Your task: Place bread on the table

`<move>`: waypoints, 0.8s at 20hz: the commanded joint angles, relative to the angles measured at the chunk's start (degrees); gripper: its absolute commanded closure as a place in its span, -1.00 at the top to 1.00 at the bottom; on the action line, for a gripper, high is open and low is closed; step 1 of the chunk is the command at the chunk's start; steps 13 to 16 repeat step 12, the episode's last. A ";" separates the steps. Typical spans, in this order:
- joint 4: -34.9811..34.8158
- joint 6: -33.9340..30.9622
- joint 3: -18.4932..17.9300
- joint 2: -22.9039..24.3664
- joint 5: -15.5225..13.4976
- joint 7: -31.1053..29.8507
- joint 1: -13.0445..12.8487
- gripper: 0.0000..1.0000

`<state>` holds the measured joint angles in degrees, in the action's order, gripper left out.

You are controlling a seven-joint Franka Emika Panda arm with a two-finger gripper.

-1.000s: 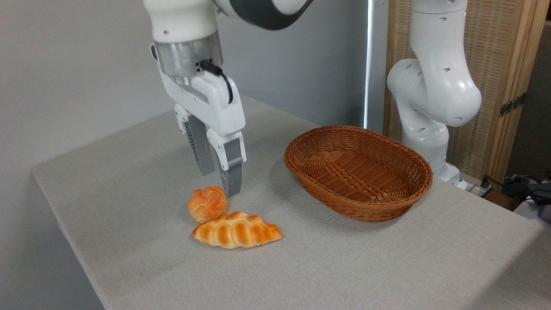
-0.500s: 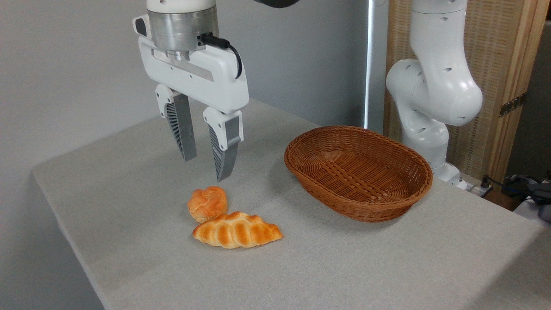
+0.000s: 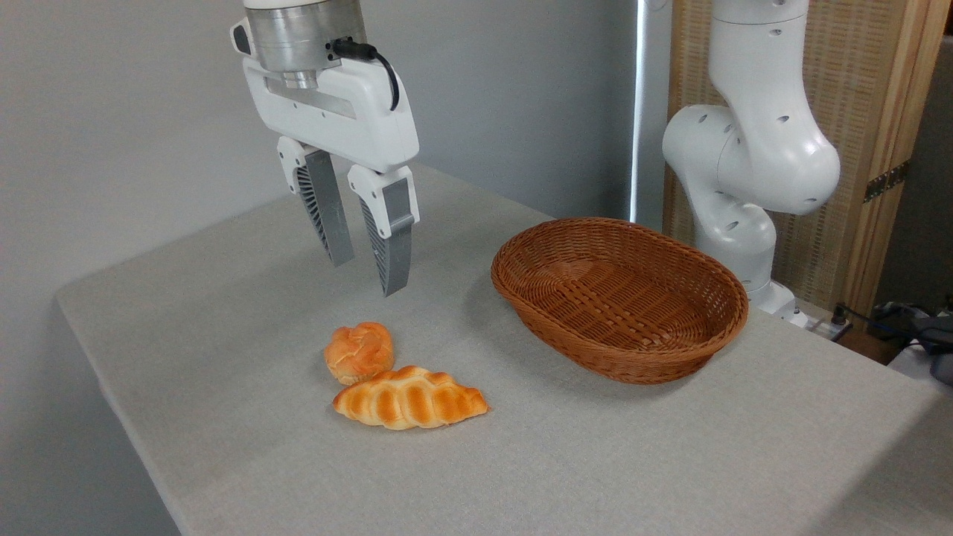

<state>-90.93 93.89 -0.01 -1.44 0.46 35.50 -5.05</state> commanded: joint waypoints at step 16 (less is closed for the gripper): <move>1.02 -2.66 -1.04 -0.23 -1.69 -0.43 0.48 1.00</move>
